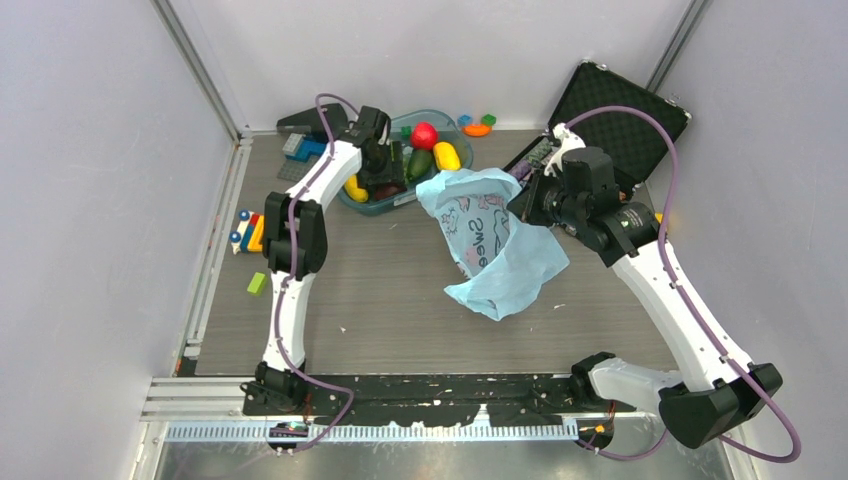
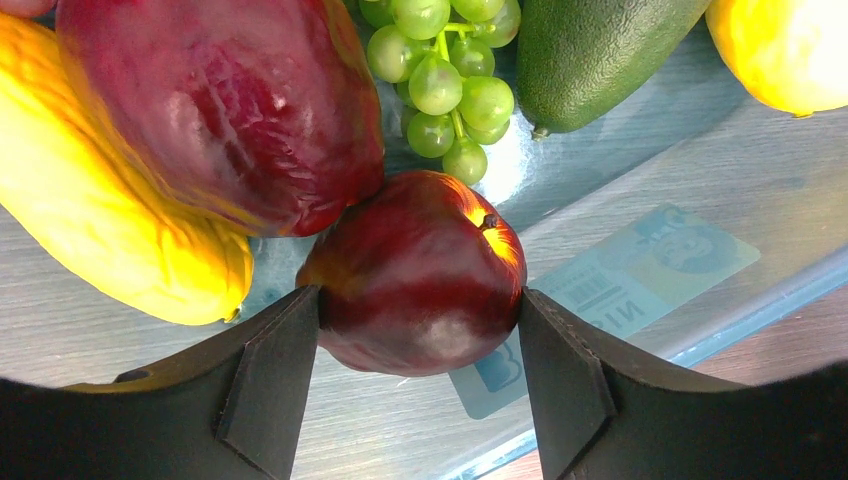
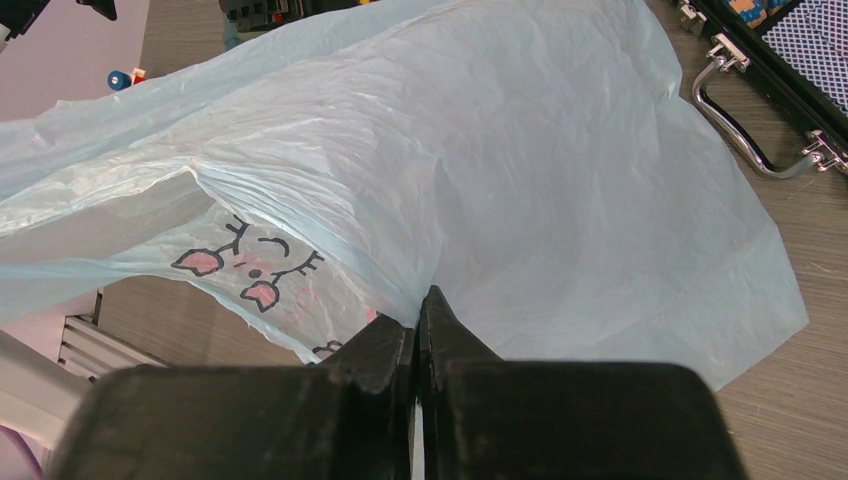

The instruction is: Place the fake fruits into the plastic bag and tie a complex knot

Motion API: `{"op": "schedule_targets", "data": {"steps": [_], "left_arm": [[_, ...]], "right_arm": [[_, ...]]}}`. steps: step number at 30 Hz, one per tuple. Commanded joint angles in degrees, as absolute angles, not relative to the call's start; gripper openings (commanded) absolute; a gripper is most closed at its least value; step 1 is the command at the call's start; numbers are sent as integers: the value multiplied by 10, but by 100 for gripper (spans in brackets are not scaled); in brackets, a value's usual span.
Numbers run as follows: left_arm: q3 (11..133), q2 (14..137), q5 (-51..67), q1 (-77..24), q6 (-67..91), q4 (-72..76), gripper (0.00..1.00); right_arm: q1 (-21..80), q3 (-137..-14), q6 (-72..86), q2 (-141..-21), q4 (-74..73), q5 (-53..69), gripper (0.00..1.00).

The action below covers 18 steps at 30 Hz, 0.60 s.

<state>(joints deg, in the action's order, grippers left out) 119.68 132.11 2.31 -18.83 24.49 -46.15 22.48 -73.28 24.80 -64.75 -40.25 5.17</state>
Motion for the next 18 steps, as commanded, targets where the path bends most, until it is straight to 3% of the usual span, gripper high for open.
{"op": "schedule_targets", "data": {"steps": [1, 7, 18], "left_arm": [[1177, 1304, 31, -187, 240, -459, 57], [1086, 1208, 45, -187, 239, -357, 51], [1007, 1107, 16, -187, 232, -285, 49]], "right_arm": [[223, -730, 253, -629, -375, 52, 5], [223, -729, 252, -629, -375, 51, 5], [223, -727, 253, -627, -373, 50, 5]]}}
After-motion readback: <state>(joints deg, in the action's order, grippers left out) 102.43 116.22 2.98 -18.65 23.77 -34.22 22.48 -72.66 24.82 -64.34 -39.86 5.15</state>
